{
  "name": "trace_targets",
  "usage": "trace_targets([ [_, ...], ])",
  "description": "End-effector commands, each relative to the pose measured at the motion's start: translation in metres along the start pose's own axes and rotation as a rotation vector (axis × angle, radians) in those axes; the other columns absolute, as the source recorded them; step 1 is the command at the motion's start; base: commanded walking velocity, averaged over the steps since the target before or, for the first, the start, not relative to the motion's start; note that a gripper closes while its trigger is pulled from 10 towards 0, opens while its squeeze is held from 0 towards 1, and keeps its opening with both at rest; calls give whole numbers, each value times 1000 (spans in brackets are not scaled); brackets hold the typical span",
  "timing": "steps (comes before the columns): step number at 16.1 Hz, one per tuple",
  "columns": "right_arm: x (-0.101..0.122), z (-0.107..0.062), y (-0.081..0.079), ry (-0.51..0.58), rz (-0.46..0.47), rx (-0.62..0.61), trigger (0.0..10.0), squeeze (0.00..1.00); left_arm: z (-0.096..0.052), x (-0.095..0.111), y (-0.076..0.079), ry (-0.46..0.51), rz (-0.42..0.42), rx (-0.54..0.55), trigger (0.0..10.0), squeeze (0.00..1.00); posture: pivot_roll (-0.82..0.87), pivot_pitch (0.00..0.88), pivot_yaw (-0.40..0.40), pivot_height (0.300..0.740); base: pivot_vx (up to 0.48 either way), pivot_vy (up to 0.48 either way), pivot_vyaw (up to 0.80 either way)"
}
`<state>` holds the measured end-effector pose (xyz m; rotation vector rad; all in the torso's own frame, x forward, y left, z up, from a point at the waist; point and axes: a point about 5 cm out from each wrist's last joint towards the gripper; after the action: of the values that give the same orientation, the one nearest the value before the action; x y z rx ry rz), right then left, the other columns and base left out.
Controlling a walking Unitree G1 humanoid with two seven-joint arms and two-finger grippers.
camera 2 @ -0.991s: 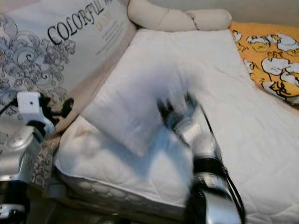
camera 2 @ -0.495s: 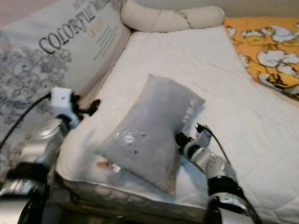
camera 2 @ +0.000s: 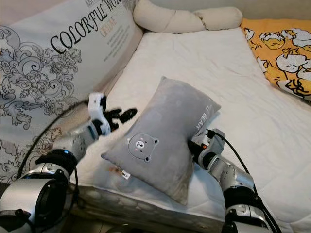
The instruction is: Clean up the room
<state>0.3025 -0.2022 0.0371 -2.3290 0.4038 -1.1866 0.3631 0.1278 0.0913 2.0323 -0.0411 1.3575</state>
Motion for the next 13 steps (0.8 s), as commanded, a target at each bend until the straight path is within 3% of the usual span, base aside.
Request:
trace_targets([
  [1, 0, -3, 0, 6, -13, 1, 0, 0, 0, -2, 2, -2, -54, -44, 10000, 1000, -42, 0, 143, 740, 0, 0, 0],
  [4, -2, -3, -8, 7, -40, 33, 0, 0, 3, -28, 12, -76, -103, -119, 10000, 1000, -68, 0, 151, 740, 0, 0, 0],
  [6, -2, -3, -16, 27, -29, 64, 0, 0, 5, -49, 28, -163, -212, -263, 10000, 1000, -95, 0, 171, 740, 0, 0, 0],
  [7, -5, -4, -19, 30, -17, 78, 0, 0, 3, -60, 33, -234, -207, -325, 10000, 1000, -92, 0, 167, 740, 0, 0, 0],
  [9, -8, -2, -28, 18, -26, 118, 0, 0, -1, -74, 32, -333, -163, -342, 10000, 1000, -92, 0, 167, 740, 0, 0, 0],
  [11, -10, 0, -41, 8, -66, 165, 0, 0, -5, -78, 24, -331, -128, -278, 10000, 1000, -98, 0, 172, 740, 0, 0, 0],
  [12, -8, 1, -48, 16, -72, 190, 0, 0, -6, -77, 23, -317, -157, -281, 10000, 1000, -97, 0, 179, 740, 0, 0, 0],
  [13, -4, 4, -57, 30, -74, 217, 0, 0, -7, -76, 21, -311, -174, -289, 0, 0, -104, 0, 194, 740, 0, 0, 0],
])
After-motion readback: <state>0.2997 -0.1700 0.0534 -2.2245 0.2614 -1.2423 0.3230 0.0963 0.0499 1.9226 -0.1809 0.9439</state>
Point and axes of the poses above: a point about 5 cm out from each wrist's last joint towards the gripper, its own z axis pointing out of the wrist towards the gripper, its own x axis along the axis of the wrist's last joint, y = z × x, and after that the axes turned 2 degrees about -z, right-handed
